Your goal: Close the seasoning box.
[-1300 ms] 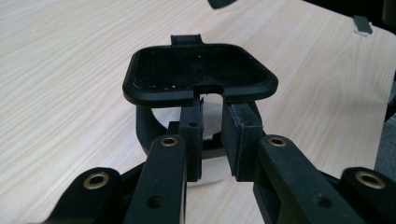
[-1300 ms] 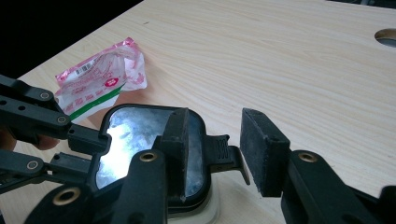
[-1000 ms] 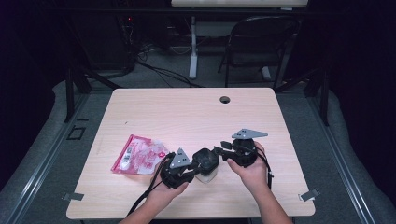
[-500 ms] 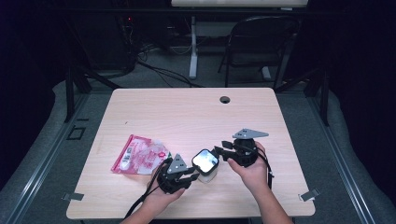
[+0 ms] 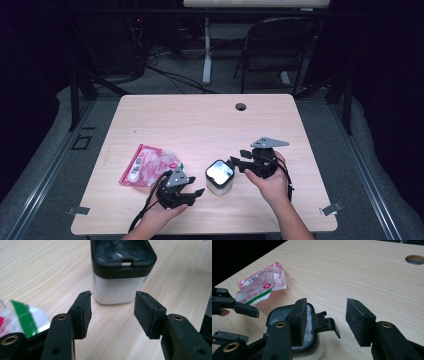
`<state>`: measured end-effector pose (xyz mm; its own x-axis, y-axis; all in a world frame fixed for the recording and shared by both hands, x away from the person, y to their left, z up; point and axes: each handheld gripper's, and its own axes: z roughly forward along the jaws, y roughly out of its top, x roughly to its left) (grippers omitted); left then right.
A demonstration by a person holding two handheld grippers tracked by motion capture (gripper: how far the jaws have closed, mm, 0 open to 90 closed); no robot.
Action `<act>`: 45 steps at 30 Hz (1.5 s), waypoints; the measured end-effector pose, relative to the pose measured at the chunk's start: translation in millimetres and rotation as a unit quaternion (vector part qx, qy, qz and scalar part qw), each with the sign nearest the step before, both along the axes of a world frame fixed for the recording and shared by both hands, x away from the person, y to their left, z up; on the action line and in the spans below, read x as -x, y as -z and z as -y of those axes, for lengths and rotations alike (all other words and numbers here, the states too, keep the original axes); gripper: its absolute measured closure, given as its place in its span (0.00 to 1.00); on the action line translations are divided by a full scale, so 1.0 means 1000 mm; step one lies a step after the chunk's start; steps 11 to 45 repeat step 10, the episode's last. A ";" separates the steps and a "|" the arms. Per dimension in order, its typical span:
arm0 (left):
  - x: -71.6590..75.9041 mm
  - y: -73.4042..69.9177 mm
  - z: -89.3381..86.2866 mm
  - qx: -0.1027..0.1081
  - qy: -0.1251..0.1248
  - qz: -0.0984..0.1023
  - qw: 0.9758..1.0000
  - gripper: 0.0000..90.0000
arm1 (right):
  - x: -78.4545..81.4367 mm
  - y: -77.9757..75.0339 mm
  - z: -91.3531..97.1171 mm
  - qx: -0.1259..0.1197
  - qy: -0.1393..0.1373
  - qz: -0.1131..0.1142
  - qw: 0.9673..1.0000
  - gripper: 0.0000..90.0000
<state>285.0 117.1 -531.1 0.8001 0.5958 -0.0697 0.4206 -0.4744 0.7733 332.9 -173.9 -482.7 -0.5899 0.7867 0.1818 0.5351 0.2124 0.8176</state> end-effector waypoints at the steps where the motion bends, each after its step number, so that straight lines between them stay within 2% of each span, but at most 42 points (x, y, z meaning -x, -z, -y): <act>1: 0.001 0.000 -0.003 0.003 -0.003 0.002 1.000 0.52 | 0.000 0.000 0.000 0.000 0.000 0.000 1.000 0.57; 5: 0.003 -0.001 -0.017 0.022 -0.015 0.000 1.000 0.51 | 0.000 -0.001 0.002 0.001 0.003 0.001 1.000 0.56; 9: 0.001 -0.010 -0.028 0.042 -0.029 0.007 0.999 0.50 | -0.001 -0.001 0.004 -0.002 0.008 0.002 1.000 0.54; 45: 0.001 -0.010 -0.028 0.042 -0.029 0.007 0.999 0.49 | -0.001 -0.001 0.004 0.000 0.011 0.003 1.000 0.53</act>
